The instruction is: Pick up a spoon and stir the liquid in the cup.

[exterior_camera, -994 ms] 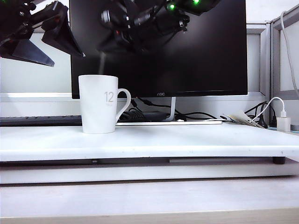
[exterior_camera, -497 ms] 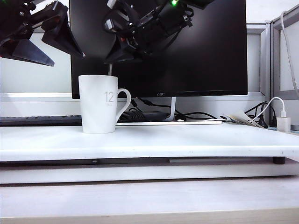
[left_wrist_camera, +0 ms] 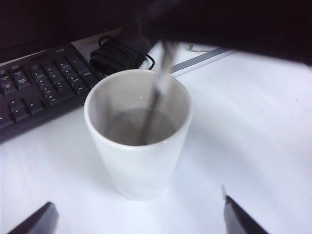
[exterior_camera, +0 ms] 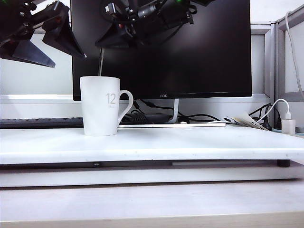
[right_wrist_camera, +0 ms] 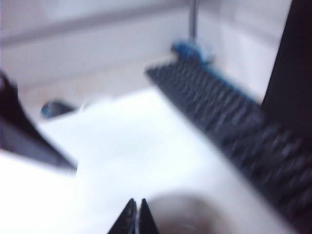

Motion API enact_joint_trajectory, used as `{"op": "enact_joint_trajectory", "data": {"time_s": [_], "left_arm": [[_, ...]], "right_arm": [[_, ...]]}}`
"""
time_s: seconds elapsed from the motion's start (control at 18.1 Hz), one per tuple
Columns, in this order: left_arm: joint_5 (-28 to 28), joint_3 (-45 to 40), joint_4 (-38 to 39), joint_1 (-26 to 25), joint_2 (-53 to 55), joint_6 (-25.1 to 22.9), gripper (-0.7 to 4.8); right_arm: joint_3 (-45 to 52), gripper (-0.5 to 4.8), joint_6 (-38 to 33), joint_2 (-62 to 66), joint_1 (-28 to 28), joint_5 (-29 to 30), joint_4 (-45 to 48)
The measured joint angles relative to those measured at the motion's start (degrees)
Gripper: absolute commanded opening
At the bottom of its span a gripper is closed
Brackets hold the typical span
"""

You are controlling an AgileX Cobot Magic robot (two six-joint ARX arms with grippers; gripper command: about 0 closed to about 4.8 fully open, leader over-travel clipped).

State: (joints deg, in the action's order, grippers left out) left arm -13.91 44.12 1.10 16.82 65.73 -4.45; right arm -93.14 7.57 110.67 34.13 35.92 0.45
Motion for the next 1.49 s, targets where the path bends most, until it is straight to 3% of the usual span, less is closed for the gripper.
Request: {"op": "enact_joint_trajectory", "data": {"time_s": [0.17, 0.39, 0.61, 0.83, 0.99, 1.1, 1.22, 1.38, 1.49], "left_arm": [[0.00, 0.00, 0.00, 0.00, 0.00, 0.00, 4.79], [0.00, 0.00, 0.00, 0.00, 0.00, 0.00, 4.79], [0.00, 0.00, -0.02, 0.00, 0.00, 0.00, 4.79], [0.00, 0.00, -0.02, 0.00, 0.00, 0.00, 4.79], [0.00, 0.00, -0.02, 0.00, 0.00, 0.00, 4.79], [0.00, 0.00, -0.02, 0.00, 0.00, 0.00, 4.79], [-0.02, 0.00, -0.02, 0.00, 0.00, -0.02, 4.79], [-0.02, 0.00, 0.00, 0.00, 0.00, 0.00, 4.79], [-0.02, 0.00, -0.02, 0.00, 0.00, 0.00, 4.79]], "right_arm": [[0.02, -0.06, 0.02, 0.02, -0.02, -2.75, -5.27], [0.02, -0.06, 0.00, 0.04, -0.02, -9.68, -2.14], [-0.02, -0.06, 0.02, 0.04, -0.04, -1.97, 5.11], [0.00, -0.06, 0.02, 0.04, 0.07, 2.23, -0.04], [0.09, -0.06, 0.02, 0.07, 0.07, -5.09, -5.68], [0.09, -0.06, -0.02, 0.20, 0.07, -10.47, -4.26], [0.09, -0.06, -0.04, 0.20, 0.09, -11.47, -0.33], [0.09, -0.06, 0.00, 0.17, 0.17, -4.96, 5.53], [0.09, -0.06, 0.02, 0.15, 0.48, -0.20, 4.48]]}}
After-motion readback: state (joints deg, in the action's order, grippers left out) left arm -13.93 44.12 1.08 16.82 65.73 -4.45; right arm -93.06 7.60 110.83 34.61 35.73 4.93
